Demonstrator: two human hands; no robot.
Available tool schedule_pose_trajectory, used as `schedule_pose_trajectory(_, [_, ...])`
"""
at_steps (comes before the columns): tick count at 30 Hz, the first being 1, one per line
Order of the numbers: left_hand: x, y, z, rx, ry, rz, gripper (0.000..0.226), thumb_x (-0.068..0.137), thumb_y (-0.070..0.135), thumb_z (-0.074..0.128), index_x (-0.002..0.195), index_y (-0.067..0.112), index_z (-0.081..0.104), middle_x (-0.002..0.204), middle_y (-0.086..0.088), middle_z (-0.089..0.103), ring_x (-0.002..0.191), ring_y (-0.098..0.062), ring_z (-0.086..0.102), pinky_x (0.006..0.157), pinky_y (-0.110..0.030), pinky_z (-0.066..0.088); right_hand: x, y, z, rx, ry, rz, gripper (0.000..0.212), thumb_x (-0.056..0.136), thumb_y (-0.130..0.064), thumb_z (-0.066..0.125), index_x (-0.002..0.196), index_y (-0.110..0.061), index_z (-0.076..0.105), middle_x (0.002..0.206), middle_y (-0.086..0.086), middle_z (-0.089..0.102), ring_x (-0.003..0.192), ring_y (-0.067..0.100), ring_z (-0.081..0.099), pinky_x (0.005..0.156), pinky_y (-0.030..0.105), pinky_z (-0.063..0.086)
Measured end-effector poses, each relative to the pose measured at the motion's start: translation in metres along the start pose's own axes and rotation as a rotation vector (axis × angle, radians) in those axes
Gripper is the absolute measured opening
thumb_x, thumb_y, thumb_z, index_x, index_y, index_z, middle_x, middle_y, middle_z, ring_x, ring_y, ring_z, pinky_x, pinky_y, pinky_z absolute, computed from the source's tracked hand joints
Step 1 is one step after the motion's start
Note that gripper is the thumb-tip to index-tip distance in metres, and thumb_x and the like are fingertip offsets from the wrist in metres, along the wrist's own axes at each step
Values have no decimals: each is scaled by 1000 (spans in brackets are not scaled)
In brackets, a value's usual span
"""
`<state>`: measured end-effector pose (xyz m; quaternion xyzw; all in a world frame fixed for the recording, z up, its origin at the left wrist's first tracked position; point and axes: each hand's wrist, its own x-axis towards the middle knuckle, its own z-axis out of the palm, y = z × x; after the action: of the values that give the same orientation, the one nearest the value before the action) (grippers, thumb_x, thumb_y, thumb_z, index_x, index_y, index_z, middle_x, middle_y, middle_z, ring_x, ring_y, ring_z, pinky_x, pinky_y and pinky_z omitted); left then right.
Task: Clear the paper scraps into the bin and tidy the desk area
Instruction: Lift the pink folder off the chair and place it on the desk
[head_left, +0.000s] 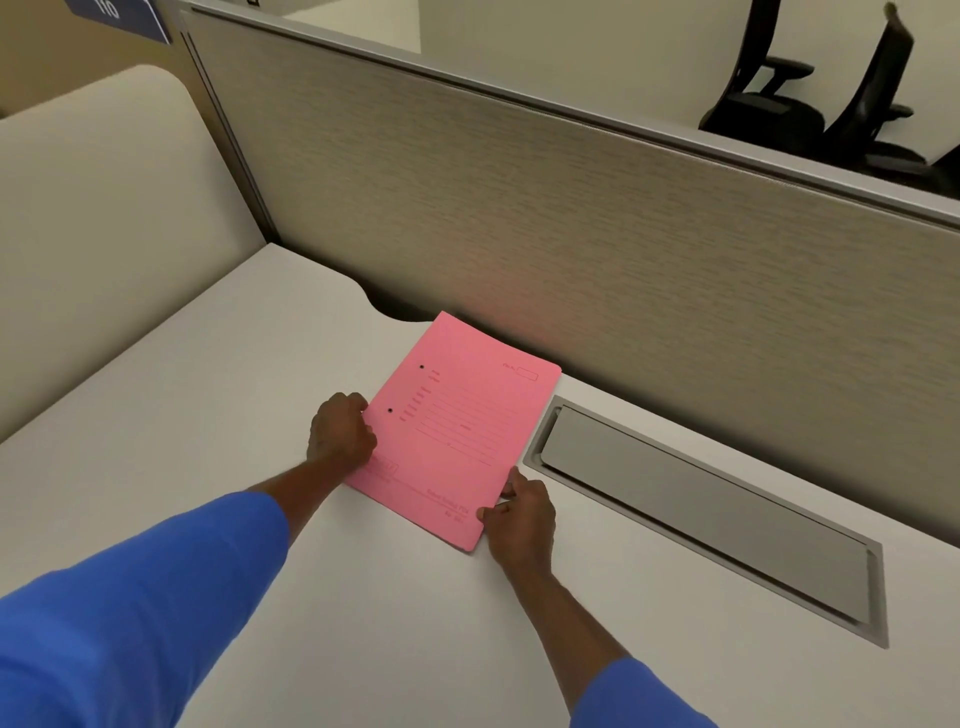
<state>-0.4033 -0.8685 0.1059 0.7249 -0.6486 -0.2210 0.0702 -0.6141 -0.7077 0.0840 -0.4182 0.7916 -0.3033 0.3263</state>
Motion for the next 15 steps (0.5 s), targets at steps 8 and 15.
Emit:
schedule_pose_trajectory(8, [-3, 6, 1, 65, -1, 14, 36, 97, 17, 68, 131, 4, 69, 129, -21, 61, 126, -40, 60, 104, -48, 52, -1, -5, 6, -78, 8, 51, 48, 89, -6, 71, 135, -16, 59, 120, 7, 51, 105, 27, 68, 90, 32, 55])
schedule_pose_trajectory(15, [-23, 3, -5, 153, 40, 20, 44, 97, 31, 68, 131, 3, 62, 132, -20, 60, 128, -40, 55, 107, -51, 47, -18, 0, 5, -141, 5, 52, 60, 92, -18, 70, 147, -19, 45, 134, 6, 47, 121, 25, 61, 98, 38, 55])
